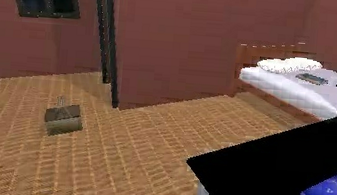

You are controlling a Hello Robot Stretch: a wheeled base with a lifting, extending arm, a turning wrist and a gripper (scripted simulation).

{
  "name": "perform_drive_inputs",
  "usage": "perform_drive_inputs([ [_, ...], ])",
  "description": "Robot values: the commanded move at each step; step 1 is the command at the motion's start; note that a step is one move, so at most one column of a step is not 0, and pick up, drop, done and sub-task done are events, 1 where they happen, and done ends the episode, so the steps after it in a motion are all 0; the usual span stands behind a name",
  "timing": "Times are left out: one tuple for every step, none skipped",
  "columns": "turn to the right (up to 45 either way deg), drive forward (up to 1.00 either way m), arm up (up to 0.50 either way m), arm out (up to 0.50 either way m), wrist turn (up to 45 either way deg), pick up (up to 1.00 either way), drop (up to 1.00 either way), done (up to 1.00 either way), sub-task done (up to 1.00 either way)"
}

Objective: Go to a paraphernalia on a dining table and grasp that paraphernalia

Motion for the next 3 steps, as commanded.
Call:
perform_drive_inputs([
  [-45.0, 0.0, 0.0, 0.0, 0.0, 0.0, 0.0, 0.0, 0.0],
  [-3.0, 0.0, 0.0, 0.0, 0.0, 0.0, 0.0, 0.0, 0.0],
  [0.0, 0.15, 0.0, 0.0, 0.0, 0.0, 0.0, 0.0, 0.0],
])
